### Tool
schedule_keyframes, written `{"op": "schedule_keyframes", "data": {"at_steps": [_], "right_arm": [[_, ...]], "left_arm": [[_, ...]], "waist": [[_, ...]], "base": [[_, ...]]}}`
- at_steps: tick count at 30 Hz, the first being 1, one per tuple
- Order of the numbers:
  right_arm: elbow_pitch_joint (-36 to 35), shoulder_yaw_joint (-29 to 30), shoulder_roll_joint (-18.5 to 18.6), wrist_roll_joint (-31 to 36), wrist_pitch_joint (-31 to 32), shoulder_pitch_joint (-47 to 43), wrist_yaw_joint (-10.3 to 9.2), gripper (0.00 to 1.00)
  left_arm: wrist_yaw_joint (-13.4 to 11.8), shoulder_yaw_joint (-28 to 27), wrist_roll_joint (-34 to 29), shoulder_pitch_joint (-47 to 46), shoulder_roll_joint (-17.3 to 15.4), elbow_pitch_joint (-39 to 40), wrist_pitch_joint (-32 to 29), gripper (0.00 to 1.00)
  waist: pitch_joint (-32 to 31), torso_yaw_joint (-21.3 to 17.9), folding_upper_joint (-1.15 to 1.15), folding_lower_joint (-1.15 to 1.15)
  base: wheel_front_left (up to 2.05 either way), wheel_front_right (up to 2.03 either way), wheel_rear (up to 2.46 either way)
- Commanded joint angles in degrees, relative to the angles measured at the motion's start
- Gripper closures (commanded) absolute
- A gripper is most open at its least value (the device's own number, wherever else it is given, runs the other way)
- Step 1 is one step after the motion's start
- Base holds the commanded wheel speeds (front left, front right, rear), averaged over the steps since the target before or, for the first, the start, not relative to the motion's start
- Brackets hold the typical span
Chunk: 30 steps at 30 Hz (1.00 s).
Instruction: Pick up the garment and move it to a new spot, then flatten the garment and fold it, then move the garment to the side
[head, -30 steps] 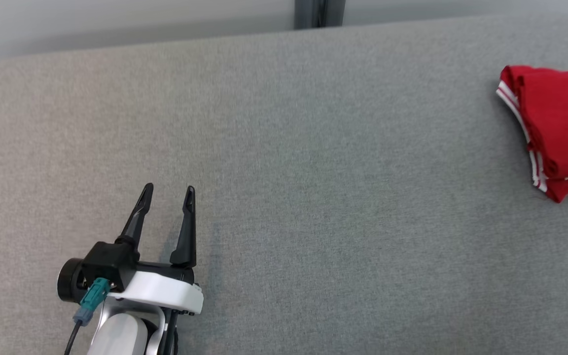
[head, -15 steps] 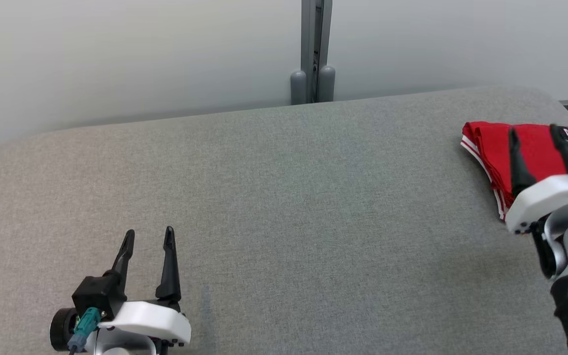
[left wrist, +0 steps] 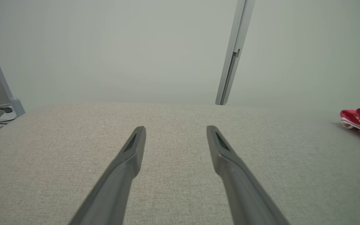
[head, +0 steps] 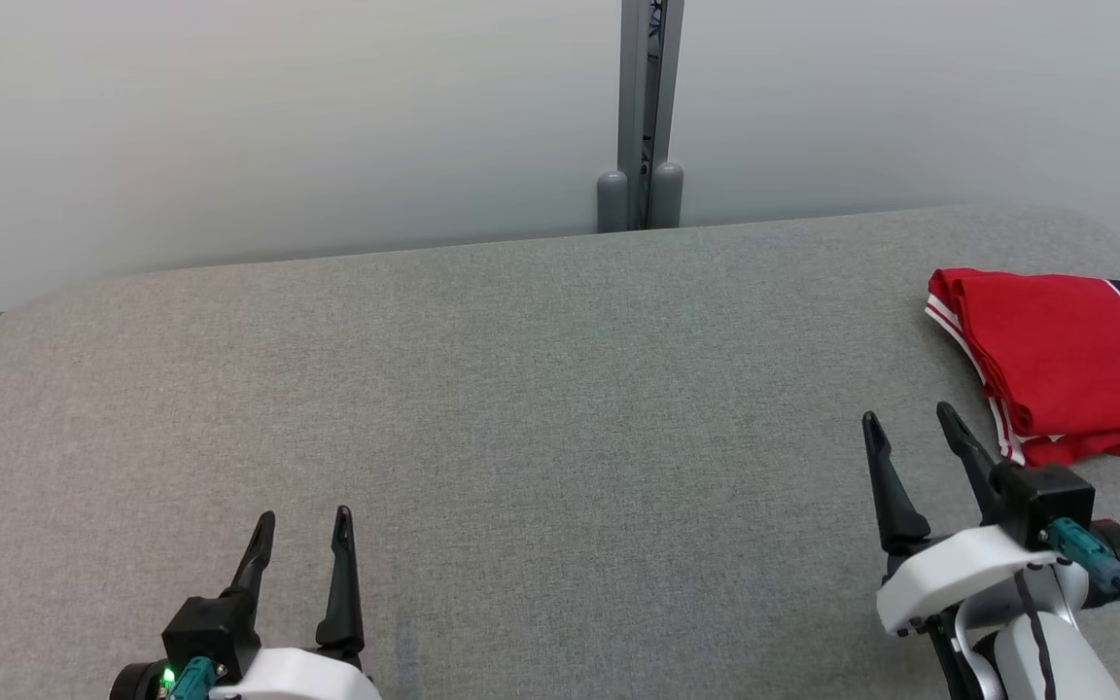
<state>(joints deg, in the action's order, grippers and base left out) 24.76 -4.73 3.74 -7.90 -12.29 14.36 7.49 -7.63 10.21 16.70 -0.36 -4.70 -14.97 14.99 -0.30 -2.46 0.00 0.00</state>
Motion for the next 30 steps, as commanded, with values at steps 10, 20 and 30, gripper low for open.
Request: {"op": "schedule_keyframes", "data": {"at_steps": [10, 20, 30], "right_arm": [[-8.5, -2.5, -0.7, -4.3, 0.2, -8.4, 0.01, 0.0], [-9.9, -2.3, -0.7, -4.1, 0.4, -9.4, 0.01, 0.0], [-10.3, -1.5, -0.7, -4.1, 1.0, -10.0, 0.01, 0.0]], "left_arm": [[-0.6, 0.2, 0.9, 1.0, 0.1, -0.8, 0.2, 0.0], [-0.9, -0.2, 2.2, 1.6, 0.0, -1.1, 0.2, 0.0], [-1.0, 0.3, 2.6, 1.7, -0.4, -1.2, 0.2, 0.0]], "waist": [[-0.3, 1.0, 0.0, 0.0], [-0.4, 1.2, 0.0, 0.0], [-0.5, 1.4, 0.0, 0.0]], "base": [[0.0, 0.0, 0.0], [0.0, 0.0, 0.0], [0.0, 0.0, 0.0]]}}
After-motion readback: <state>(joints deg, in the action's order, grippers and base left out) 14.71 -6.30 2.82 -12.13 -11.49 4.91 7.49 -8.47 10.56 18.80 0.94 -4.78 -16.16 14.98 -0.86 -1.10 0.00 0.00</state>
